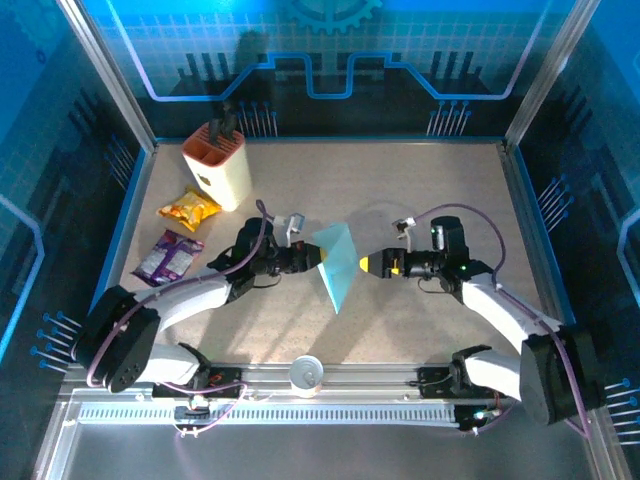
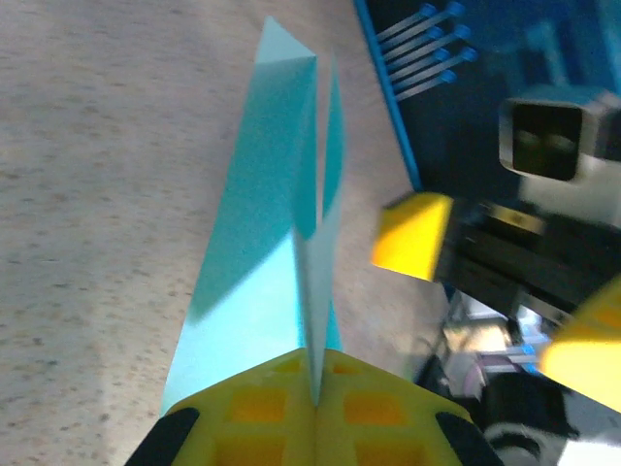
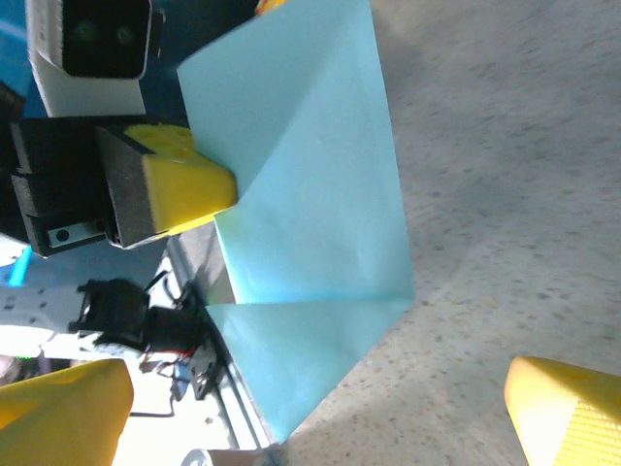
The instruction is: Fold a paper plane with a square sheet of paper (fold left side to right side)
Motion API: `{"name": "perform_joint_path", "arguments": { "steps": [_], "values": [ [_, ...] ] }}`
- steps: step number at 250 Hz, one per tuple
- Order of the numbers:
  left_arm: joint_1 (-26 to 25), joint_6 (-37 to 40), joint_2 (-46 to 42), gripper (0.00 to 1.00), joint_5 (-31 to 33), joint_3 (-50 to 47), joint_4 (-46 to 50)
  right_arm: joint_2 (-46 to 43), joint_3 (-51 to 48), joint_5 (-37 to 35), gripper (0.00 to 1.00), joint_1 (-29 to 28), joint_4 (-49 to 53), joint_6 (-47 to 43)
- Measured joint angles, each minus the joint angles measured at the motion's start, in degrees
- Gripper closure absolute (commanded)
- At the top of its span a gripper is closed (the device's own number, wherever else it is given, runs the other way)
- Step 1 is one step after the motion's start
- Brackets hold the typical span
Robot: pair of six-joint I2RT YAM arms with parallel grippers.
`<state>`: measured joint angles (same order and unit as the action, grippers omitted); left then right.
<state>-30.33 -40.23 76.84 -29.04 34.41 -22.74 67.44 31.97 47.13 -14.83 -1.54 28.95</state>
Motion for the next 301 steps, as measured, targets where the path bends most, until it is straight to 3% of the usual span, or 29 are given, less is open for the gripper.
{"name": "perform_joint_path", "arguments": {
  "steps": [47, 83, 135, 242, 293, 301],
  "values": [
    [0.22, 2.45, -2.1, 1.0, -8.28, -0.83, -1.77, 5.88, 2.27, 5.88, 0.09, -3.65, -4.98, 0.15],
    [0.22, 3.15, -2.14, 1.0, -10.91, -0.83, -1.97, 6.88, 3.34, 9.05, 0.26, -5.27, -8.41, 1.73],
    [0.22, 3.37, -2.14, 1.0, -11.3, -0.83, -1.44, 6.86, 5.95, 10.36, 0.51, -5.4, -7.65, 0.66],
    [0.22, 3.32, -1.16, 1.0, -11.3, -0.83, -1.03, 8.13, 11.8, 8.37, 0.73, -5.35, -1.95, -2.29],
    [0.22, 3.32, -1.03, 1.0, -11.3, -0.83, -0.66, 10.67, 13.92, 6.45, 0.96, -5.35, 0.13, -3.26],
    [0.22, 3.32, -0.98, 0.96, -11.28, -0.83, -0.59, 11.1, 14.23, 6.03, 0.99, -5.35, 0.55, -3.48]
  ]
}}
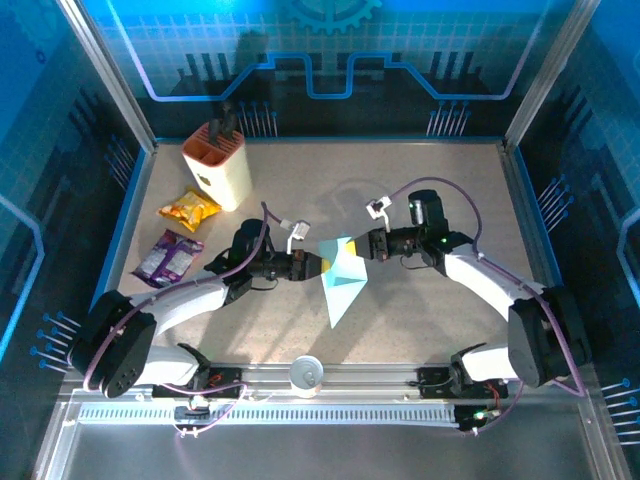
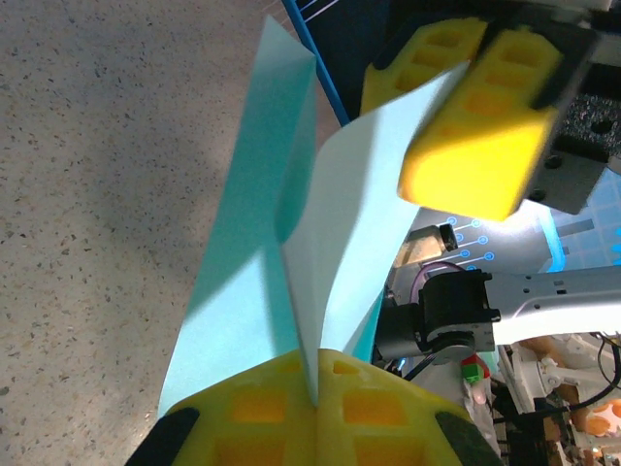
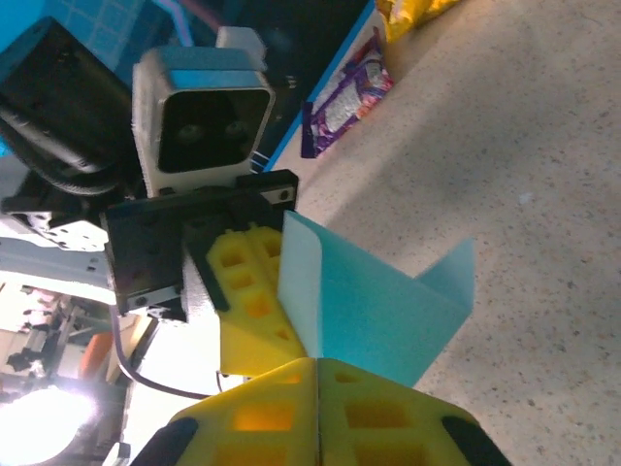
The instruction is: Fold a paper plane with a square sheet of paper (fold left side to right side)
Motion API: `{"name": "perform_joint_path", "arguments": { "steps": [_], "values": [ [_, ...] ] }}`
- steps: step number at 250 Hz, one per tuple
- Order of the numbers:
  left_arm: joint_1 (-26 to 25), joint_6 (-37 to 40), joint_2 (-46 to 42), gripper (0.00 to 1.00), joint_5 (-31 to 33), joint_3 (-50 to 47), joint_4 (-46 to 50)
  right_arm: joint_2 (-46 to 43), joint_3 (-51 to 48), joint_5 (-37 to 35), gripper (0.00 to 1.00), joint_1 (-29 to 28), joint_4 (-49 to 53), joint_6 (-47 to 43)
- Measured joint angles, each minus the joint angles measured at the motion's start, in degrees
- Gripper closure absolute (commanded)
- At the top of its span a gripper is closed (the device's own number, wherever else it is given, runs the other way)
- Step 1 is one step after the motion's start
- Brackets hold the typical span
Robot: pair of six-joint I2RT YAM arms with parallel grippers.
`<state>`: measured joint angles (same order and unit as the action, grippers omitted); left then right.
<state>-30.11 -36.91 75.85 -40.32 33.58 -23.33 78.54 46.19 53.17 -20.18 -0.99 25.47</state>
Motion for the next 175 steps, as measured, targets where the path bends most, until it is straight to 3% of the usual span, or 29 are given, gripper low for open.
{"name": "perform_joint_path", "arguments": {
  "steps": [40, 68, 124, 175],
  "values": [
    [0.0, 1.16, 1.07, 0.65, 1.07, 0.0, 0.57, 3.72, 1.01, -2.43, 1.0, -0.02, 1.22, -0.31],
    [0.0, 1.75, 2.64, 0.53, 3.19, 0.0, 1.68, 8.61, 1.14, -3.93, 1.0, -0.07, 0.44, -0.04],
    [0.07, 3.43, 4.02, 0.45, 11.02, -0.02, 6.99, 19.87, 1.14, -7.28, 1.0, -0.07, -2.91, 1.68],
    [0.0, 6.21, 0.46, 0.45, 17.27, -0.02, 14.99, 21.59, 1.25, -10.86, 1.0, -0.04, -2.32, 1.73]
  ]
}}
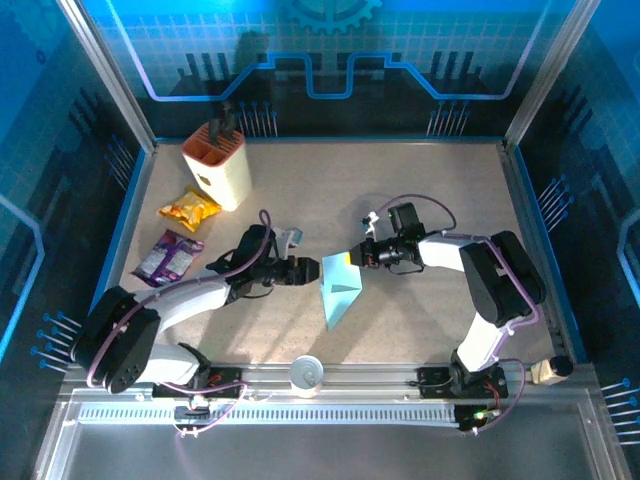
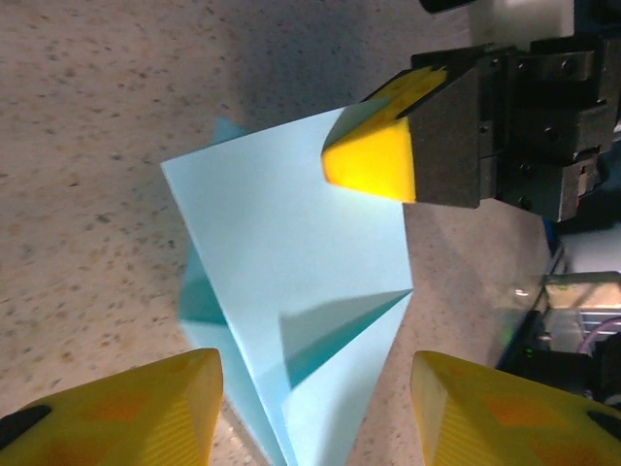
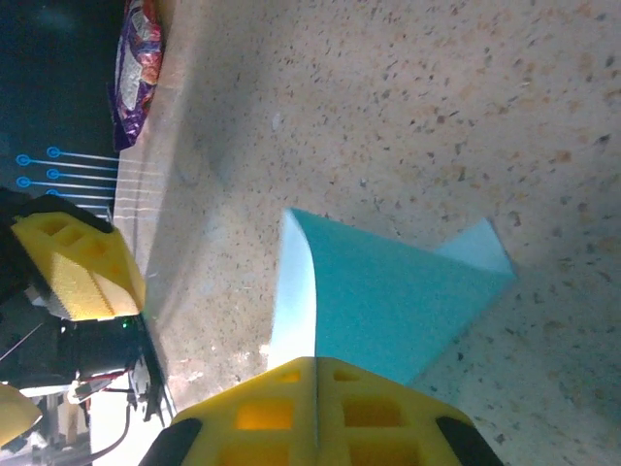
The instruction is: Fold a paper plane with a square sheet of paper (fold left side to right side)
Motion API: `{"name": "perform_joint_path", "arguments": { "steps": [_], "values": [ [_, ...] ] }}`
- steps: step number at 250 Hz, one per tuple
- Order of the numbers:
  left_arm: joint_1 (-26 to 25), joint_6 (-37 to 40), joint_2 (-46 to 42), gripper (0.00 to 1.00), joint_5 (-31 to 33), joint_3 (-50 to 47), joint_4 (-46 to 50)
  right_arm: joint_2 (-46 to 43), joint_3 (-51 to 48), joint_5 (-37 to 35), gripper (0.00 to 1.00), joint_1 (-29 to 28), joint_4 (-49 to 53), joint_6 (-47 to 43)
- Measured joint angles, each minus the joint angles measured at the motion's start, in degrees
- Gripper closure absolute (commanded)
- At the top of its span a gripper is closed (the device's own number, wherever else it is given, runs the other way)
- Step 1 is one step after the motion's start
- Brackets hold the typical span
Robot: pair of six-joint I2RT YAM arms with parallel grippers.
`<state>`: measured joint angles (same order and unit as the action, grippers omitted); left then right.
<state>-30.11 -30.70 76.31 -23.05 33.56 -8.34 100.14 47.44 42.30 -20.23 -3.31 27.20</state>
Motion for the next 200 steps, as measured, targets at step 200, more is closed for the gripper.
{"name": "perform_joint_path", "arguments": {
  "steps": [200],
  "values": [
    [-37.11, 6.82, 19.74, 0.43, 42.27, 30.58, 34.14, 0.17, 11.28, -8.85, 1.0, -0.44, 21.09, 6.45]
  ]
}}
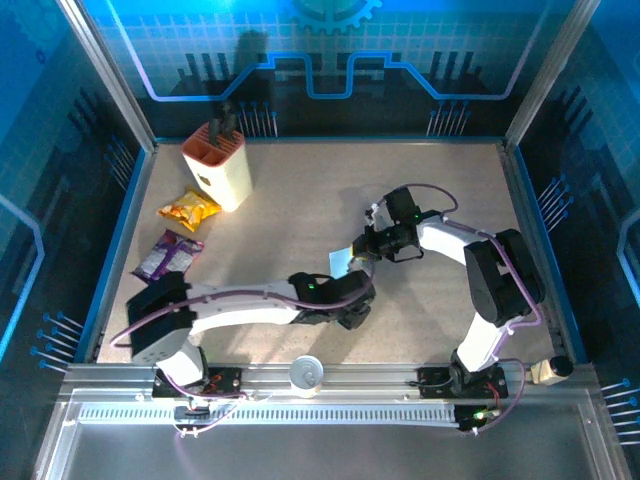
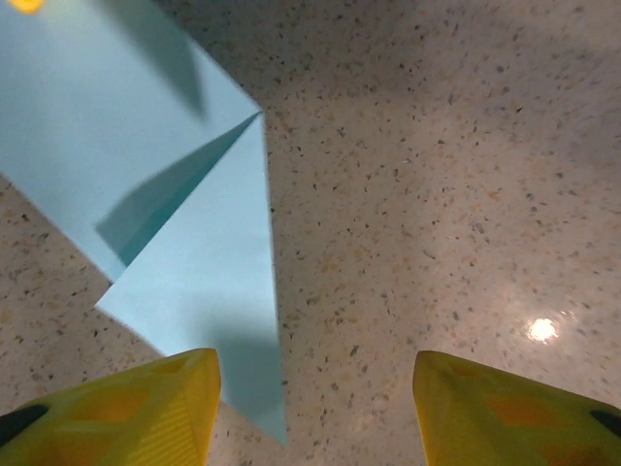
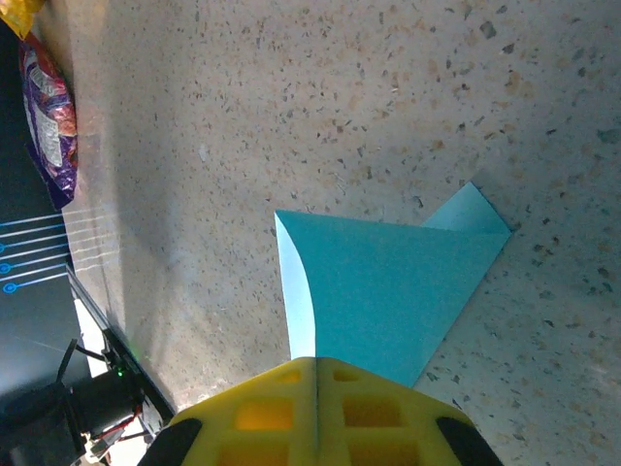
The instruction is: Fold a paper plane with a square sheet of paper (fold left side to right side)
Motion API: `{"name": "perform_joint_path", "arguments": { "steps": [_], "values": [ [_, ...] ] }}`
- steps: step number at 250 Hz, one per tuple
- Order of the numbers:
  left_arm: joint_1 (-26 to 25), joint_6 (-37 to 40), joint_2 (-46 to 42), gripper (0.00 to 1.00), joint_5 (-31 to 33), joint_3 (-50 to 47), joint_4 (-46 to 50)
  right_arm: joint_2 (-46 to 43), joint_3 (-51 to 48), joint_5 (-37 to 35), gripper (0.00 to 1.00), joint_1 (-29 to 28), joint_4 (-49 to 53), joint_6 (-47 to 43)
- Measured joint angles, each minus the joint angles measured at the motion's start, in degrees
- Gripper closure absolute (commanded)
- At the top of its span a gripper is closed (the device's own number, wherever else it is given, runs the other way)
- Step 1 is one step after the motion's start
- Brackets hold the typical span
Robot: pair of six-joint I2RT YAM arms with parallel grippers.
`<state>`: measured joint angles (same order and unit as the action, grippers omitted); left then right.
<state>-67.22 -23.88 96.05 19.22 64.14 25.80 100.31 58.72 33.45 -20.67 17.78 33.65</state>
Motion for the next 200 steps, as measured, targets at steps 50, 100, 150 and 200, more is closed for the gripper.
{"name": "perform_joint_path", "arguments": {
  "steps": [50, 100, 150, 200],
  "values": [
    [-1.62, -0.92, 8.07, 0.43, 6.38, 6.34, 6.34, 0.02, 0.0, -0.26, 1.0, -0.33, 0.48, 0.83],
    [-1.86, -1.88, 10.08, 0.47, 10.4, 8.5, 9.38, 0.02, 0.0, -0.28, 1.0, -0.39, 0.66, 1.33],
    [-2.23, -3.26, 12.11, 0.5, 12.02, 8.9, 9.88, 0.22, 0.0, -0.28, 1.0, -0.48, 0.61, 1.97],
    [-2.23, -4.7, 12.83, 0.56, 12.59, 8.87, 9.86, 0.24, 0.0, -0.28, 1.0, -0.81, 0.57, 2.43]
  ]
}}
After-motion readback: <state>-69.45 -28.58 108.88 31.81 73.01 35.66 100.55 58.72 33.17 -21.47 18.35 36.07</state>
